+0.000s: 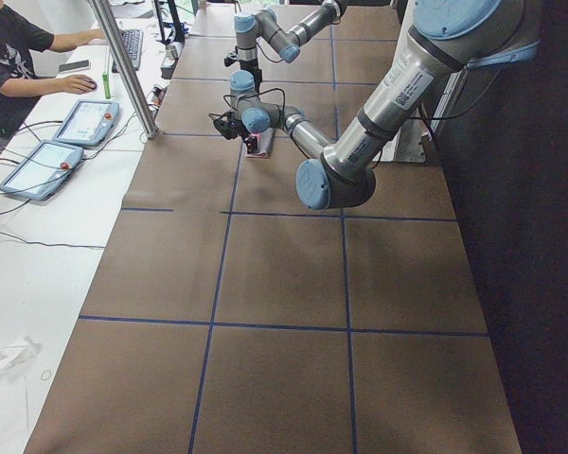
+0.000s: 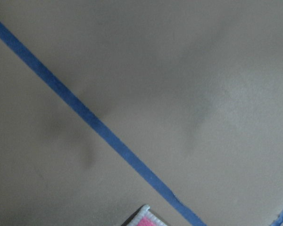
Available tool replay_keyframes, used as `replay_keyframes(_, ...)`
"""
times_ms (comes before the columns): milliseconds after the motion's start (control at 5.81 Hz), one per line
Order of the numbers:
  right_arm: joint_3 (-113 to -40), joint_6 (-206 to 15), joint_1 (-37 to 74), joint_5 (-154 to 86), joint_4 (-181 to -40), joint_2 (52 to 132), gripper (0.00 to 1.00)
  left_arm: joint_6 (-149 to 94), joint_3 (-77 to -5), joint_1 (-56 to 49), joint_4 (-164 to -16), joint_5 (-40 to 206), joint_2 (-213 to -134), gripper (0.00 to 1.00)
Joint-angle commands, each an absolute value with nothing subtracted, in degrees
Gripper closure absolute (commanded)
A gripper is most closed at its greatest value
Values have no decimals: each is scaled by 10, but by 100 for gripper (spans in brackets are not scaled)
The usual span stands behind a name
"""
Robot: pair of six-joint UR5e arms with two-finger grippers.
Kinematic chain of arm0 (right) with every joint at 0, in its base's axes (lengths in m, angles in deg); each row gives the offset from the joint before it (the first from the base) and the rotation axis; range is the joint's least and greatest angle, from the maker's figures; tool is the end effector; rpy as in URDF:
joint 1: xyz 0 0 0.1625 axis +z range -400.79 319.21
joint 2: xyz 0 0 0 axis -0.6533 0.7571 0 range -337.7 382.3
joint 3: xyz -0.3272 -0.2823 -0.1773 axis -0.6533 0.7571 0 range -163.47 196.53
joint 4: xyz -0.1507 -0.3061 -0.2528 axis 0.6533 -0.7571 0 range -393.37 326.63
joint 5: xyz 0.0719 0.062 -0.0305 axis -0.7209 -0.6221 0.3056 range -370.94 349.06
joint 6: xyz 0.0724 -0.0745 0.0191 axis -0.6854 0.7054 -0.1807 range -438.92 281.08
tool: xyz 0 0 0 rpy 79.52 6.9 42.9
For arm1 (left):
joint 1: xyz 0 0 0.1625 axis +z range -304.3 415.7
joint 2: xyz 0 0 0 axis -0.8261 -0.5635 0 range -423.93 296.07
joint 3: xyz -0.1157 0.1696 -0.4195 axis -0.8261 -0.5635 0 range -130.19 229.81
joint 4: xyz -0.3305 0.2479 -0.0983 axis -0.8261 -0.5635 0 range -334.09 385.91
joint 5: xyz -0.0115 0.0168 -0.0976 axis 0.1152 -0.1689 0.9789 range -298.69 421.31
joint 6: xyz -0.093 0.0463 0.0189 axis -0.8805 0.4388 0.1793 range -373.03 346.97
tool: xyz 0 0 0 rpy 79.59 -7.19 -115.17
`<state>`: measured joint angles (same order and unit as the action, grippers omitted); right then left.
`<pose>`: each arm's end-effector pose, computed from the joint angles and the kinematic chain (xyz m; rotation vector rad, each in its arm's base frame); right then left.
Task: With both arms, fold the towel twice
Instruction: 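Open both grippers and raise them away from the folded towel, then lower the left gripper to the folded strip's end and grasp it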
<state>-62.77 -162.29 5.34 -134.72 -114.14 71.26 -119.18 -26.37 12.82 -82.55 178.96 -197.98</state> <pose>-0.4920 -0.6194 0.3153 -0.2103 -0.8578 0.4412 0.5356 -0.6124 0.2819 -0.2541 0.9372 -0.7458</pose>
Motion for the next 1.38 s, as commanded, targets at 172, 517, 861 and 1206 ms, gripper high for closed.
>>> replay_keyframes(172, -694, -1571, 119, -1356, -1148, 782, 0, -1018, -332, 68, -824, 1910, -1904, 0)
replay_keyframes(517, -777, -1480, 134, -1355, -1161, 869, 0, -990, -391, 72, -826, 1912, -1867, 0)
replay_keyframes(861, -777, -1469, 133, -1354, -1163, 880, 0, -969, -360, 158, -895, 1831, -1874, 0)
replay_keyframes(1206, -778, -1469, 133, -1352, -1162, 887, 0, -971, -344, 177, -904, 1829, -1881, 0)
